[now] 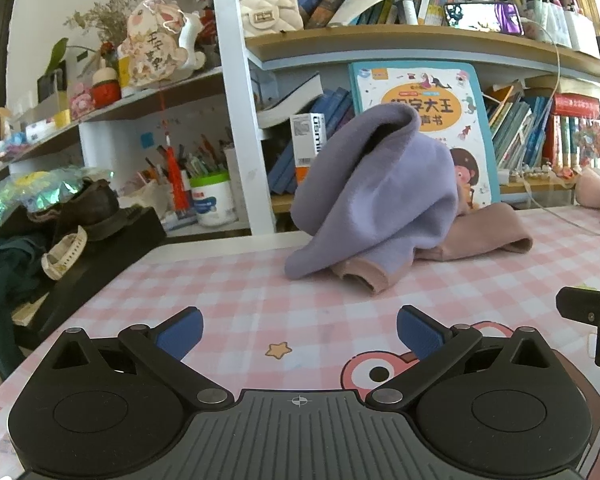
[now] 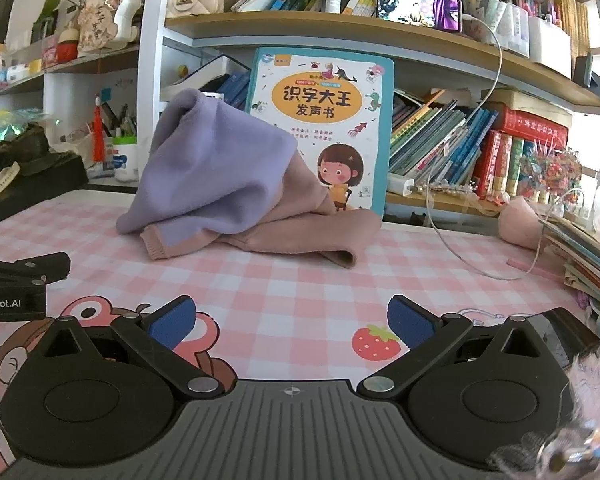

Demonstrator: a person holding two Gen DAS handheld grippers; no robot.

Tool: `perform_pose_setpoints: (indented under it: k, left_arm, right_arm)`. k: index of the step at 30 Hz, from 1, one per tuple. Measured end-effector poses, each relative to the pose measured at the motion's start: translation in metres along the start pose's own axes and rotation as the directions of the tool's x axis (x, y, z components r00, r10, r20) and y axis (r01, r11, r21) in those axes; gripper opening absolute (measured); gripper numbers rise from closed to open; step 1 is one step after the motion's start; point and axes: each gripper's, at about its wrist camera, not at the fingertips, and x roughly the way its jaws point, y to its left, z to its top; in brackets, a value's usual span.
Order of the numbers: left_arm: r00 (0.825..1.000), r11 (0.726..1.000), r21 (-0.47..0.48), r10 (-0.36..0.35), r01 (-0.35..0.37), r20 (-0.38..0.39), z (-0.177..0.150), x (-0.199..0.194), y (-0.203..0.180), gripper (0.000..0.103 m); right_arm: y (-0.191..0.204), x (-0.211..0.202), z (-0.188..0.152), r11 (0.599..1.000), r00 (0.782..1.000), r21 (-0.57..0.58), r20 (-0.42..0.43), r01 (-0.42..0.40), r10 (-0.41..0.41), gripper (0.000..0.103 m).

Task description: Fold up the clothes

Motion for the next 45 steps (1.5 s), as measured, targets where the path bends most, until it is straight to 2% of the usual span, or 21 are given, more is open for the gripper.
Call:
perform_pose_setpoints:
  k: [9, 16, 24, 27, 34, 39, 45]
  left_arm:
    - [1.0, 1.0, 0.009, 0.005, -0.005, -0.005, -0.0003, 0.0004, -0.0018, 0.103]
    - [1.0, 0.999, 0.018, -0.03, 0.03, 0.005, -0.0006, -0.0013, -0.0026, 0.103]
    - [0.999, 0.997, 0.057, -0.05, 0.049, 0.008, -0.001, -0.0029, -0.0082, 0.103]
    - [0.997, 0.996, 0.045, -0.08, 0.08, -0.005, 0.0005, 0.0006, -0.0061, 0.103]
    - [0.996, 0.995, 0.042, -0.093, 0.094, -0.005, 0.0007, 0.0005, -0.005, 0.103]
    - [0.995, 0.995, 0.036, -0.095, 0.096, -0.037, 0.0002, 0.0057, -0.0049, 0.103]
    - [0.993, 0.992, 0.027, -0.119, 0.12, -0.02, -0.0003, 0.0033, -0.0018, 0.103]
  right_arm:
    - [0.0, -0.0025, 0.0008, 1.0, 1.0, 0.001, 0.011, -0.009, 0.009, 0.103]
    - [0.0025, -0.0002, 0.002, 1.0, 1.0, -0.012, -0.007, -0.023, 0.023, 0.103]
    - [0.0025, -0.0039, 0.0021, 0.999, 0.999, -0.012, 0.012, -0.038, 0.038, 0.102]
    - [0.0034, -0.0046, 0.0023, 0.999, 0.999, -0.017, 0.015, -0.036, 0.036, 0.102]
    - [0.0014, -0.0036, 0.0028, 1.0, 1.0, -0.007, 0.007, -0.026, 0.026, 0.102]
    - [0.0, -0.0036, 0.0031, 0.999, 0.999, 0.001, 0.007, -0.052, 0.052, 0.102]
    - [0.0001, -0.005, 0.0031, 0.999, 0.999, 0.002, 0.013, -0.038, 0.038, 0.098]
